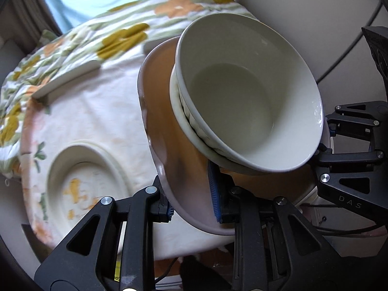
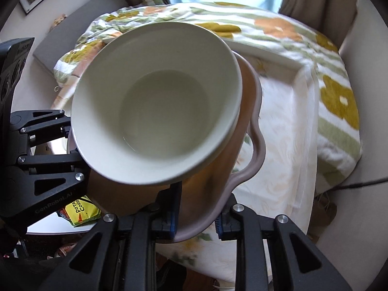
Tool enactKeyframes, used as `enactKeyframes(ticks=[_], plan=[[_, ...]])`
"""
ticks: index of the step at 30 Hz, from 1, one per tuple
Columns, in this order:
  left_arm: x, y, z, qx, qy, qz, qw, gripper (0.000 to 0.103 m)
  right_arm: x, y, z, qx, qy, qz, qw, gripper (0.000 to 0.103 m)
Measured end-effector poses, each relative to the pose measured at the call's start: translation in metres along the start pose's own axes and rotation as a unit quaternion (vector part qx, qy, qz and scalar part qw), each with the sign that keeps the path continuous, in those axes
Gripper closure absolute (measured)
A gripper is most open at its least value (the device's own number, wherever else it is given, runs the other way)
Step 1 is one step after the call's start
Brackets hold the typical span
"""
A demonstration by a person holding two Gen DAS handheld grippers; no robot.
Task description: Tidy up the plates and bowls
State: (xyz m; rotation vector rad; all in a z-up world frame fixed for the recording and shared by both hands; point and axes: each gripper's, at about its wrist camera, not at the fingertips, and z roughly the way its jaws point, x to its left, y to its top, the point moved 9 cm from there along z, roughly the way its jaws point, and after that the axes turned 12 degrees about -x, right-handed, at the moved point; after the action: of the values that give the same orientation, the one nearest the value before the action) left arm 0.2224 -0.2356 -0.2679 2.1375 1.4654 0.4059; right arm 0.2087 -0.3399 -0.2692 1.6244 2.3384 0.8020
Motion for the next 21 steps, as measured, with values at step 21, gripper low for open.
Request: enactKeyframes(ticks=[21], plan=[[0.206,-0.097,-0.027,0.039,0.0,-0.021,0.999,0.082,0.182,0.021,0.076,0.028,0.02,0.008,0.999,0.081]])
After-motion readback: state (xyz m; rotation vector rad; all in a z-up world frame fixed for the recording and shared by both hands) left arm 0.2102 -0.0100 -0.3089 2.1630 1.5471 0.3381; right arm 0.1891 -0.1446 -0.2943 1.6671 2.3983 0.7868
